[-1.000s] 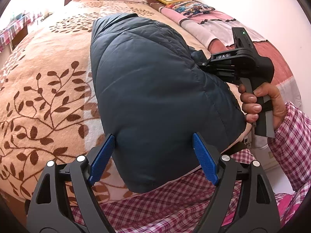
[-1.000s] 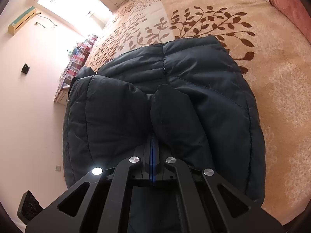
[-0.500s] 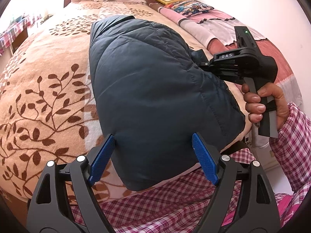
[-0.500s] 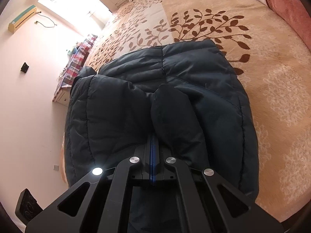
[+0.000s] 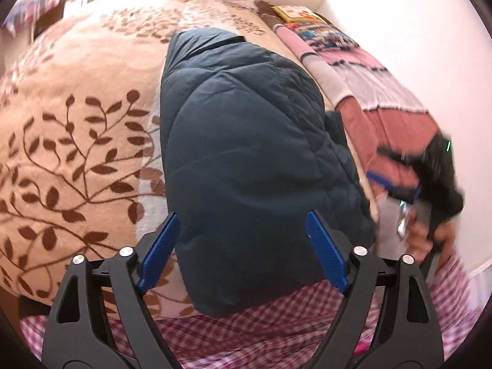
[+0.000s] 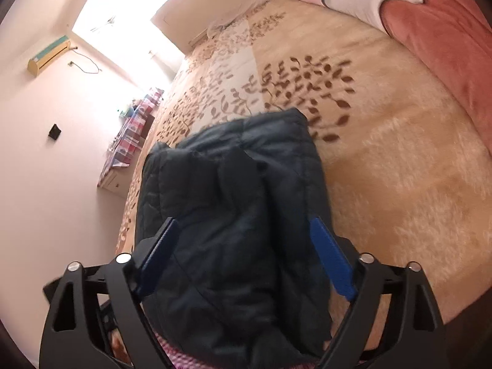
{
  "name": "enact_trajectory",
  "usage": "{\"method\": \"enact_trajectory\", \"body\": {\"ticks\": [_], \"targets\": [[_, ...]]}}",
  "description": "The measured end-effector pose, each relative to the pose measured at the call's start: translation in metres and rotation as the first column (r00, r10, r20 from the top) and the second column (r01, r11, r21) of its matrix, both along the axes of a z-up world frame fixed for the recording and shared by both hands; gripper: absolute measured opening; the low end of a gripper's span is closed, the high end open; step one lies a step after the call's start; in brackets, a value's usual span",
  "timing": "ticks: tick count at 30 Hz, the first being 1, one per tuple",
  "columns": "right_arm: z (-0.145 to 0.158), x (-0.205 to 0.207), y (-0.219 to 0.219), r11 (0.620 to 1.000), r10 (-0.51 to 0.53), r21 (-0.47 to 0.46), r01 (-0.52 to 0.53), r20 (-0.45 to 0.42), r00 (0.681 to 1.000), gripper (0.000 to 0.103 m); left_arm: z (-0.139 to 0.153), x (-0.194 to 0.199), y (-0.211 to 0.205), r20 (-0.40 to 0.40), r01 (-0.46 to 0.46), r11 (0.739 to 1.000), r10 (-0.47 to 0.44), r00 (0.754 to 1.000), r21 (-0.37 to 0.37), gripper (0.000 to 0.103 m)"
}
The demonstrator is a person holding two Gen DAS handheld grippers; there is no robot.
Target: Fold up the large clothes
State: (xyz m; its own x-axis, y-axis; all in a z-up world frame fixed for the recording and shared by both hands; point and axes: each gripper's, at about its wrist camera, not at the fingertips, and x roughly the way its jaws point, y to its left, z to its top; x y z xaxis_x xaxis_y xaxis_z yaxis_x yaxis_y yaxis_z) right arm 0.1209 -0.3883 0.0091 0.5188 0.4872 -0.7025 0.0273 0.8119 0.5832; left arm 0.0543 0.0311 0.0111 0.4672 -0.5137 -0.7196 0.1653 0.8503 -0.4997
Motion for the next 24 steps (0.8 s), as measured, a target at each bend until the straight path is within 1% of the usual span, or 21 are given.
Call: {"method": "enact_trajectory", "body": {"ticks": [2,4,5,7,8,9,11,12,14,16,17,18,20,21,22,23,24], "targets": [[-0.014,-0.002,-0.005,1.000,0.009,0.011,-0.008,-0.044,0.999,0.087,-0.004,0.006,0.001,-0.021,-0.012,0.999,0.011,1.000,-0.035,0.087],[-0.024,-0.002,-0.007,1.000,0.004,0.004,-0.004,-0.076,0.997,0.087,-0.008,0.012,-0.001,-0.040,-0.017,0.999,0.015,0.999,-0.042,0.088],[-0.029,-0.002,-0.008,1.000,0.003,0.012,-0.002,-0.090,0.996,0.088,-0.011,0.015,-0.003,-0.044,-0.016,0.999,0.014,0.999,-0.040,0.088],[-0.040,0.001,-0.006,0.998,0.022,0.054,-0.015,-0.118,0.993,0.094,-0.016,0.019,-0.005,-0.047,-0.017,1.000,0.017,0.999,-0.018,0.088],[-0.044,0.001,-0.003,0.998,0.029,0.058,-0.021,-0.129,0.991,0.095,-0.019,0.022,-0.005,-0.054,-0.021,1.000,0.021,0.998,-0.003,0.089],[-0.050,0.004,0.000,0.998,0.041,0.052,-0.033,-0.148,0.988,0.095,-0.023,0.024,-0.004,-0.059,-0.021,1.000,0.021,0.998,-0.009,0.089],[-0.061,0.008,0.009,0.998,0.063,0.041,-0.057,-0.175,0.982,0.096,-0.031,0.029,-0.001,-0.081,-0.028,0.999,0.026,0.996,-0.028,0.095],[-0.068,0.010,0.011,0.997,0.068,0.048,-0.060,-0.188,0.980,0.097,-0.037,0.031,0.001,-0.102,-0.034,0.998,0.029,0.994,-0.050,0.096],[-0.085,0.013,0.013,0.992,0.071,0.115,-0.046,-0.227,0.971,0.097,-0.046,0.036,0.004,-0.135,-0.040,0.994,0.026,0.991,-0.100,0.098],[-0.103,0.016,0.010,0.974,0.080,0.226,-0.021,-0.256,0.963,0.097,-0.053,0.041,0.007,-0.153,-0.034,0.990,0.014,0.988,-0.134,0.099],[-0.108,0.017,0.008,0.966,0.080,0.259,-0.010,-0.259,0.963,0.097,-0.057,0.044,0.007,-0.163,-0.030,0.987,0.004,0.987,-0.155,0.099],[-0.111,0.017,0.008,0.962,0.078,0.274,-0.006,-0.253,0.964,0.098,-0.060,0.046,0.007,-0.173,-0.029,0.985,-0.001,0.985,-0.173,0.099],[-0.111,0.017,0.011,0.962,0.090,0.273,-0.022,-0.240,0.967,0.097,-0.065,0.051,0.007,-0.190,-0.027,0.977,-0.014,0.982,-0.211,0.099],[-0.110,0.017,0.013,0.956,0.105,0.291,-0.035,-0.228,0.968,0.090,-0.067,0.053,0.007,-0.189,-0.023,0.976,-0.019,0.982,-0.216,0.099],[-0.112,0.016,0.014,0.940,0.119,0.338,-0.040,-0.217,0.969,0.082,-0.066,0.054,0.006,-0.179,-0.019,0.976,-0.021,0.984,-0.219,0.098],[-0.112,0.015,0.014,0.934,0.116,0.356,-0.035,-0.209,0.971,0.068,-0.064,0.052,0.005,-0.165,-0.014,0.977,-0.022,0.986,-0.213,0.094],[-0.109,0.012,0.016,0.938,0.111,0.344,-0.042,-0.183,0.977,0.061,-0.061,0.051,0.003,-0.145,-0.004,0.980,-0.025,0.989,-0.197,0.092]]}}
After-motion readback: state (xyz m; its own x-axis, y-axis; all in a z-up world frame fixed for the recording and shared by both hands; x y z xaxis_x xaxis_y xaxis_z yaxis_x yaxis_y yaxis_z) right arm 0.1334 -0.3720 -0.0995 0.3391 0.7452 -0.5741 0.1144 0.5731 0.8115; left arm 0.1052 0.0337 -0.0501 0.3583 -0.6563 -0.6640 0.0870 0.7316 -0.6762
